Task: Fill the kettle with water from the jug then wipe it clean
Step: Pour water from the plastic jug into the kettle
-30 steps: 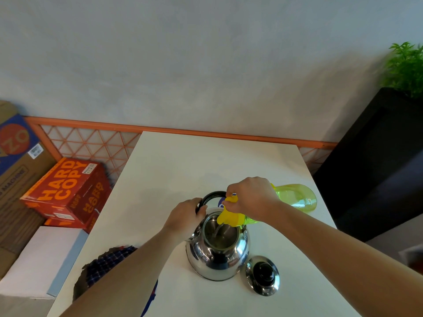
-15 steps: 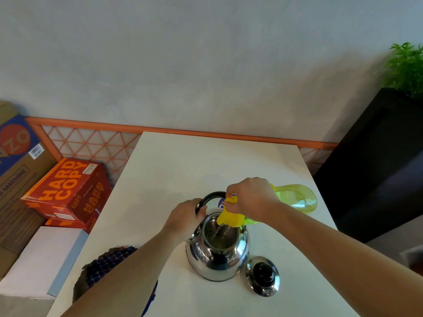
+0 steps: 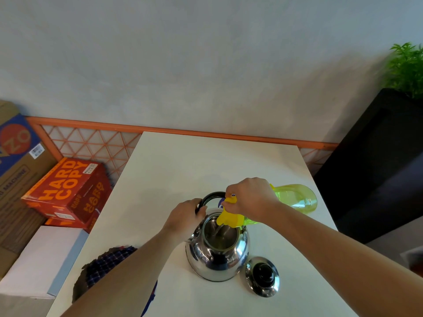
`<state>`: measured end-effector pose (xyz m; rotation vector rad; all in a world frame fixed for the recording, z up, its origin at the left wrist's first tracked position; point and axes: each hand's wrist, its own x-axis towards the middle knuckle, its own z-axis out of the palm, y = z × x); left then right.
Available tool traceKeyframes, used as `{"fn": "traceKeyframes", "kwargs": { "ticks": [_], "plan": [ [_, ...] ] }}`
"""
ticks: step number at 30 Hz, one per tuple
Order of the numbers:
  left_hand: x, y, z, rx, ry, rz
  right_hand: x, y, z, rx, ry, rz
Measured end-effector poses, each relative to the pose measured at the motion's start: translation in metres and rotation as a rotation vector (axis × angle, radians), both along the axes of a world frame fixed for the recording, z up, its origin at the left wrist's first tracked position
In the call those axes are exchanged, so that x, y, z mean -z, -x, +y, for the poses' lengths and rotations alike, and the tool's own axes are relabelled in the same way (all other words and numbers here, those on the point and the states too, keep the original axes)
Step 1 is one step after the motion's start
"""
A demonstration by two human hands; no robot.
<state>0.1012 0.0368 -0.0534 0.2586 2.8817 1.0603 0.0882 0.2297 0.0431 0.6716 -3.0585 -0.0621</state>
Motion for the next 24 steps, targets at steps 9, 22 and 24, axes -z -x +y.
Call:
{"fn": "traceKeyframes", "kwargs": {
  "ticks": [9,22,24],
  "plan": [
    [-0.0010,-0.0006,-0.0005,0.003,-0.002,-0.003,0.0001,-0.0006,-0.0003,-0.008,-0.004,0.007],
    [-0.0031,-0.0015,-0.0002,0.011,0.011,0.001,-0.0002,0.0005,-0.0021,-0.017,-0.033,0.012],
    [-0.0029,-0.0014,-0.0002,0.011,0.007,0.000,-0.0001,0.0007,-0.0019,-0.017,-0.033,0.011]
  ]
}}
